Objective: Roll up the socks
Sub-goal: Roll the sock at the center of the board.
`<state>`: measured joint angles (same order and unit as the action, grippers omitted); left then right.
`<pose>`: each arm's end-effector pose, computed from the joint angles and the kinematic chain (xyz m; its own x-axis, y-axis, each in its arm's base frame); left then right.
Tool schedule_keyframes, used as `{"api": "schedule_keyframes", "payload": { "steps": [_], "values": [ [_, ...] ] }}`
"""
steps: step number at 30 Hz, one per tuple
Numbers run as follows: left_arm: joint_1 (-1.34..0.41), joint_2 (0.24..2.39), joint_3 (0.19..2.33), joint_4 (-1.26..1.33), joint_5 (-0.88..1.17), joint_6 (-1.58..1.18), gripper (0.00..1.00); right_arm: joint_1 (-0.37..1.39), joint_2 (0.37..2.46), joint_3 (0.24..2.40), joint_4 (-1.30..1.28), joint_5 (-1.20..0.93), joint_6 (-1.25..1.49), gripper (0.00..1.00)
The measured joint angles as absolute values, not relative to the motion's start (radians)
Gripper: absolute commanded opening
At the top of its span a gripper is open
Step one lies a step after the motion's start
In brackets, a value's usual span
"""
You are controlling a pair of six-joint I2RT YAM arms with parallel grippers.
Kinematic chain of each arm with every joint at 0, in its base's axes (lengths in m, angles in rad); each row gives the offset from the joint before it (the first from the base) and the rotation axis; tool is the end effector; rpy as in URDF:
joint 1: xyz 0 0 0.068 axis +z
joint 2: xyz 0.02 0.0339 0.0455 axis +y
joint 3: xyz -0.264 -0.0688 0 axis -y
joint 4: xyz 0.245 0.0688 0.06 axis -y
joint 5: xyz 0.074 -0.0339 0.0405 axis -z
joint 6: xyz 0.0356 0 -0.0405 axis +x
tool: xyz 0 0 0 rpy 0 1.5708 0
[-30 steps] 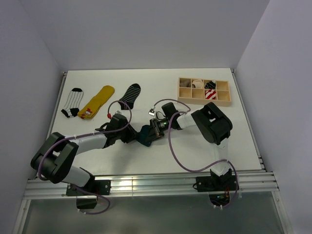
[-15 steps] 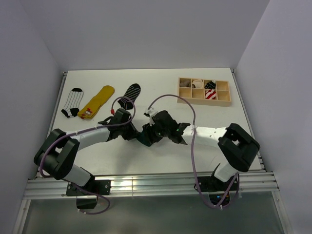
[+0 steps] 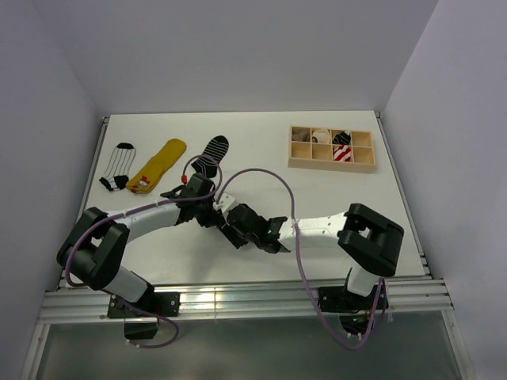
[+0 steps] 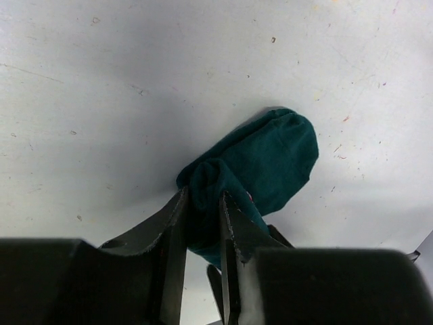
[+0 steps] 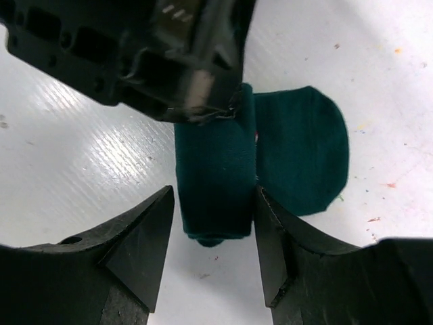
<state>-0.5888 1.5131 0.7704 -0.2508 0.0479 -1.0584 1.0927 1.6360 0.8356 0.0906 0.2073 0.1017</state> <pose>0.2366 -0.1600 0.1638 -0.8441 -0.4832 -0.2326 -0.3247 0.8057 -0.4953 0.1599 0.2927 0.1720 -0.3792 -0.5158 -0.7682 -0.7625 0.6445 -0.0564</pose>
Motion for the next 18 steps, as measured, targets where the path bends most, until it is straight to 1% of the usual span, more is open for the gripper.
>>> {"api": "schedule_keyframes", "payload": {
  "steps": [4,6,7,8,9,12,13,14,15,16,17,18],
  "values": [
    [-0.589,1.519,0.77,-0.252,0.049,-1.058,0.27,1.125,1.694,0.854,0.09,0.257,0.079,0.57],
    [-0.589,1.522,0.77,-0.249,0.056,-1.058,0.28,1.136,1.722,0.865,0.087,0.284,0.069,0.52],
    [-0.589,1.523,0.77,-0.247,0.057,-1.058,0.29,1.139,1.736,0.872,0.086,0.297,0.065,0.39],
    [-0.589,1.524,0.77,-0.245,0.058,-1.058,0.32,1.142,1.75,0.881,0.086,0.31,0.056,0.29],
    [-0.589,1.524,0.77,-0.244,0.057,-1.057,0.34,1.143,1.763,0.886,0.087,0.317,0.053,0.14],
    [-0.586,1.523,0.768,-0.233,0.056,-1.055,0.43,1.143,1.769,0.891,0.093,0.329,0.054,0.0],
    [-0.586,1.523,0.767,-0.23,0.056,-1.055,0.45,1.143,1.769,0.891,0.094,0.328,0.054,0.0],
    [-0.586,1.52,0.764,-0.226,0.056,-1.055,0.52,1.138,1.765,0.89,0.096,0.315,0.056,0.0],
    [-0.586,1.516,0.759,-0.222,0.056,-1.054,0.56,1.131,1.761,0.888,0.096,0.299,0.062,0.0],
    [-0.586,1.509,0.752,-0.221,0.055,-1.056,0.6,1.121,1.755,0.884,0.098,0.274,0.066,0.0],
    [-0.586,1.499,0.745,-0.221,0.054,-1.058,0.66,1.103,1.744,0.875,0.101,0.235,0.073,0.0],
    [-0.585,1.486,0.736,-0.221,0.054,-1.058,0.68,1.082,1.733,0.868,0.103,0.19,0.082,0.0]
  ]
}}
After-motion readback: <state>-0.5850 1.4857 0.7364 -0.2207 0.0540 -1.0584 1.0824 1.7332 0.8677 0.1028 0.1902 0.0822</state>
